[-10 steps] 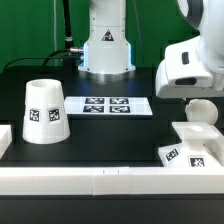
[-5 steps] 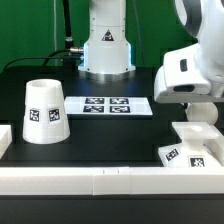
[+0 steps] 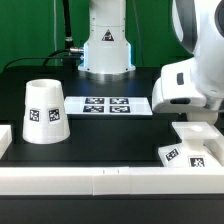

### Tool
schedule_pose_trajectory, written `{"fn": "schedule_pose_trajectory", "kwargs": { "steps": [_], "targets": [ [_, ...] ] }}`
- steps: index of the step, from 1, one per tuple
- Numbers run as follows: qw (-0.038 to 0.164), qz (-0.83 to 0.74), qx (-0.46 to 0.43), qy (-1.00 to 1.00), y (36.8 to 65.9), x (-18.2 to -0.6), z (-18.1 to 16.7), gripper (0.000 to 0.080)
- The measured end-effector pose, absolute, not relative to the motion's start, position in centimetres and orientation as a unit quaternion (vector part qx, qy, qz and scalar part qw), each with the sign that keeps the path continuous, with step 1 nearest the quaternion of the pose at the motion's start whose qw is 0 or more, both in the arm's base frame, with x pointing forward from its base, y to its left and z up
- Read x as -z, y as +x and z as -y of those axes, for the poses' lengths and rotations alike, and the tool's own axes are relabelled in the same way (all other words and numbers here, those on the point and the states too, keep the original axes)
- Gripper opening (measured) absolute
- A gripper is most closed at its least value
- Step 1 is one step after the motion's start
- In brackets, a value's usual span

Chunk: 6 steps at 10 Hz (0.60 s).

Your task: Assemble lamp

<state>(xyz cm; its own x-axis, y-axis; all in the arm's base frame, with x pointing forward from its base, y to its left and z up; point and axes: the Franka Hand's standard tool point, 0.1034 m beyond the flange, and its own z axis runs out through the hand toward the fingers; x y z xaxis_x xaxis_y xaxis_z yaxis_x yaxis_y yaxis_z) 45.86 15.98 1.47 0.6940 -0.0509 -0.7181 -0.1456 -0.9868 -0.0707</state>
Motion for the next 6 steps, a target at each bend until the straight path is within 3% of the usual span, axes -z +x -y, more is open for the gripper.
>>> {"fn": "schedule_pose_trajectory", "kwargs": {
  "steps": [3,4,6],
  "targets": [
    [0.061,-0.054,-0.389,-0.918,45.41,-0.82,-15.87,0.0698],
    [0.061,-0.054,-0.389,-0.918,45.35,-0.78,-15.79,0.0574],
    [0.062,-0.054,-0.389,-0.917,45.37,-0.78,-15.7,0.0573]
  ]
}}
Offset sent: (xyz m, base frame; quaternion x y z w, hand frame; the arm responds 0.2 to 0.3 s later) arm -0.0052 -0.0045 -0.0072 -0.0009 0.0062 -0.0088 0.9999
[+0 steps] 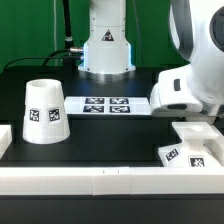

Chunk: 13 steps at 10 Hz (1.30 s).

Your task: Assemble lamp

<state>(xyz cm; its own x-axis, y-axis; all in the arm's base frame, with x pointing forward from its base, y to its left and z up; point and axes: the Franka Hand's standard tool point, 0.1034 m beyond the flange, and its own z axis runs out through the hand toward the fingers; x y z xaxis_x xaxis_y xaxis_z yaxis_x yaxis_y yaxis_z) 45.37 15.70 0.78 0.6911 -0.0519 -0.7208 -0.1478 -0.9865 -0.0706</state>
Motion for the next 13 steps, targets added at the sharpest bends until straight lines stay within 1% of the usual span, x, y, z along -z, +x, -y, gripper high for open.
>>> {"fn": "schedule_pose_trajectory", "kwargs": {
  "steps": [2,3,5,7,8,9,11,12,13],
  "targets": [
    [0.064,-0.053,-0.388,-0.918,45.6,-1.1,-15.5,0.0573],
    [0.069,-0.049,-0.389,-0.917,45.9,-2.1,-15.2,0.0573],
    [0.082,-0.038,-0.396,-0.914,47.0,-5.3,-14.0,0.0573],
    [0.095,-0.028,-0.398,-0.912,49.0,-8.6,-13.2,0.0574],
    [0.097,-0.024,-0.388,-0.916,50.3,-9.7,-13.1,0.0574],
    [0.1,-0.019,-0.372,-0.923,51.1,-10.4,-13.3,0.0574],
    [0.099,-0.02,-0.377,-0.921,50.6,-9.9,-13.2,0.0574],
    [0.1,-0.025,-0.339,-0.935,51.7,-9.6,-13.3,0.0574],
    [0.101,-0.026,-0.311,-0.945,52.0,-9.8,-13.2,0.0574]
  ]
}}
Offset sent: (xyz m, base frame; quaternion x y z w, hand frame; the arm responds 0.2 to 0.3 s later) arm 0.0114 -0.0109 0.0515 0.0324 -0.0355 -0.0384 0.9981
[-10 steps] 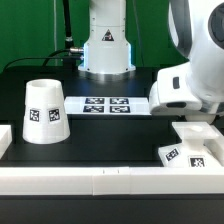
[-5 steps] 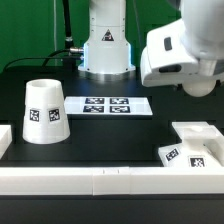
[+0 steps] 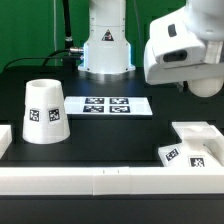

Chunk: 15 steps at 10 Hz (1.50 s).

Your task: Assemble lamp

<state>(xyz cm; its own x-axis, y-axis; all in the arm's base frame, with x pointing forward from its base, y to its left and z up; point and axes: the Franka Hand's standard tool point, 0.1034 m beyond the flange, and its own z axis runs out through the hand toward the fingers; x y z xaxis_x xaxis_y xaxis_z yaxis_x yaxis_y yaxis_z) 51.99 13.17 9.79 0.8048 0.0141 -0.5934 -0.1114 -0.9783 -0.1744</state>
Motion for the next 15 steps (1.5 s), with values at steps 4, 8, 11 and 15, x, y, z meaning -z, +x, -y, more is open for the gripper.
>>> {"fn": "schedule_pose_trajectory", "kwargs": {
  "steps": [4,8,11,15],
  "targets": [
    [0.111,-0.004,-0.201,-0.973,55.6,-12.7,-11.8,0.0574],
    [0.098,-0.003,-0.055,-0.994,57.1,-12.4,-11.1,0.0574],
    [0.083,0.058,0.056,-0.993,59.8,-13.3,-8.7,0.0574],
    [0.054,0.056,0.178,-0.981,61.3,-13.4,-7.3,0.0574]
  ]
}}
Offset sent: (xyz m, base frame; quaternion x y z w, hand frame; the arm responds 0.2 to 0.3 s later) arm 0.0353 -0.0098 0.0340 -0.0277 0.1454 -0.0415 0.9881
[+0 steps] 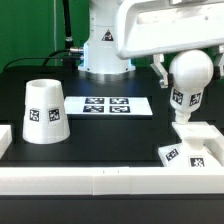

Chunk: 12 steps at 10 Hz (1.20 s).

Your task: Assemble lamp

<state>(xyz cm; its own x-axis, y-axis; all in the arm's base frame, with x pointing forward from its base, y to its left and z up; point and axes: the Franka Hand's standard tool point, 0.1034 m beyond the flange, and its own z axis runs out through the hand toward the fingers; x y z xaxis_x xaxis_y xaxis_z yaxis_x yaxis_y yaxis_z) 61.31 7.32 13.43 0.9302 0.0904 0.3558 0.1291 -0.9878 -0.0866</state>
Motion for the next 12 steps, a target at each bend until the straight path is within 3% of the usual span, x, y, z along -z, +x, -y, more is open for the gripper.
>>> {"fn": "schedule_pose_trajectory", "kwargs": {
  "steps": [1,12],
  "targets": [
    [0.045,0.058,0.208,-0.975,61.6,-13.5,-7.1,0.0574],
    [0.043,0.074,0.241,-0.967,62.3,-14.6,-9.1,0.0574]
  ]
}}
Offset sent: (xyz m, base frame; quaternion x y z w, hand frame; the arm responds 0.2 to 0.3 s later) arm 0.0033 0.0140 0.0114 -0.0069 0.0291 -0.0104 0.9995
